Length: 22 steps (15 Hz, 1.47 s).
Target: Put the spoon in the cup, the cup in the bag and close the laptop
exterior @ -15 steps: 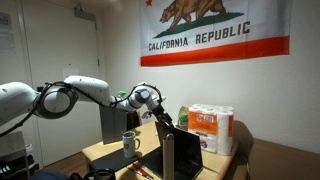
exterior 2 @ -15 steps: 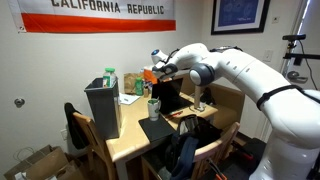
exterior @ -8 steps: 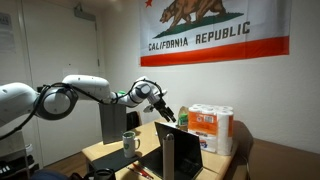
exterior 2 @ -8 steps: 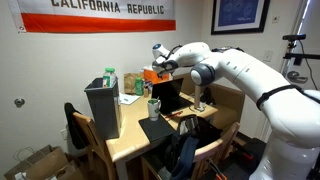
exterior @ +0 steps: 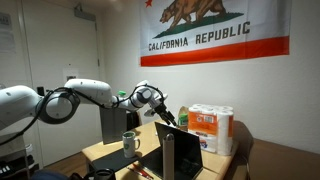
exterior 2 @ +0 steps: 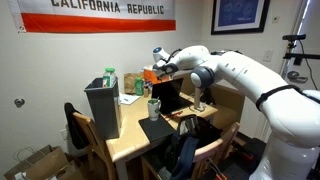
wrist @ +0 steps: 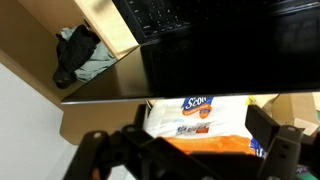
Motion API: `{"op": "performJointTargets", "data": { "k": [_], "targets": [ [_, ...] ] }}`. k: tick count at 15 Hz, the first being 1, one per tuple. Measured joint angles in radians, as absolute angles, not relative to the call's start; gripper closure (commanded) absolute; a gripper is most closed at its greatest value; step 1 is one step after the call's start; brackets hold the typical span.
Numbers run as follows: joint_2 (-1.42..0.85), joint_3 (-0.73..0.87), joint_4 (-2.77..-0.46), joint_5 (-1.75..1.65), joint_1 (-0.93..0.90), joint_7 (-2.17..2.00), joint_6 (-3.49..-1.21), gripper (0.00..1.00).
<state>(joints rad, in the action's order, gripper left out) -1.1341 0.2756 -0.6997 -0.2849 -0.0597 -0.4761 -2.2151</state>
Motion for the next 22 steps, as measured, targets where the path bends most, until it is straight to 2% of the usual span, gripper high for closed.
{"op": "performJointTargets", "data": {
  "k": [12,22],
  "targets": [
    [-1.179,0.258,-0.703,-0.285,-0.023,-0.438,-2.303,0.0],
    [-1.143,0.154,-0.732,-0.263,0.024,-0.294,-2.134,0.0]
  ]
}}
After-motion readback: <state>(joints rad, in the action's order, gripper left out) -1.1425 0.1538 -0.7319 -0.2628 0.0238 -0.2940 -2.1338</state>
